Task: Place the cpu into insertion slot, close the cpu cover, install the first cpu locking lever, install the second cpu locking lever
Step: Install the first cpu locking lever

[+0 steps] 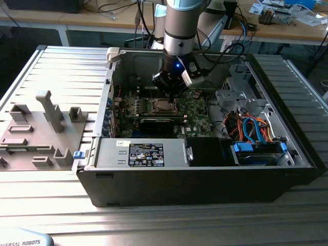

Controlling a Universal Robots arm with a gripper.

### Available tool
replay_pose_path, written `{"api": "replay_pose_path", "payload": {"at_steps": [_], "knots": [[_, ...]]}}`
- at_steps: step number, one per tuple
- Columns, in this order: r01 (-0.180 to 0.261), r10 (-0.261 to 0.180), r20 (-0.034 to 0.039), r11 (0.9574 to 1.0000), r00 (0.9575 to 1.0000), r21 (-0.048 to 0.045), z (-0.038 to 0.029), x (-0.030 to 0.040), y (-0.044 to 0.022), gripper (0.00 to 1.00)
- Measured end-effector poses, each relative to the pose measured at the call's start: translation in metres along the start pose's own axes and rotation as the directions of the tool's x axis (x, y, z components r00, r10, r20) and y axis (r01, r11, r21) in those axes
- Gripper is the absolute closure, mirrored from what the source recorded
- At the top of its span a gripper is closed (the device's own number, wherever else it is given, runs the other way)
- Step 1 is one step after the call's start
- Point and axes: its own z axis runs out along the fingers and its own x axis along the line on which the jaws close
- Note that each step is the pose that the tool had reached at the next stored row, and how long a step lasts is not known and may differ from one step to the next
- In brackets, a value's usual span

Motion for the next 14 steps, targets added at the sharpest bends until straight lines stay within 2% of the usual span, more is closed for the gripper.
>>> {"api": "replay_pose_path", "payload": {"at_steps": [14], "knots": [[0.000, 0.000, 0.0000, 1.0000, 1.0000, 0.0000, 0.0000, 0.0036, -0.0001, 0.89]]}}
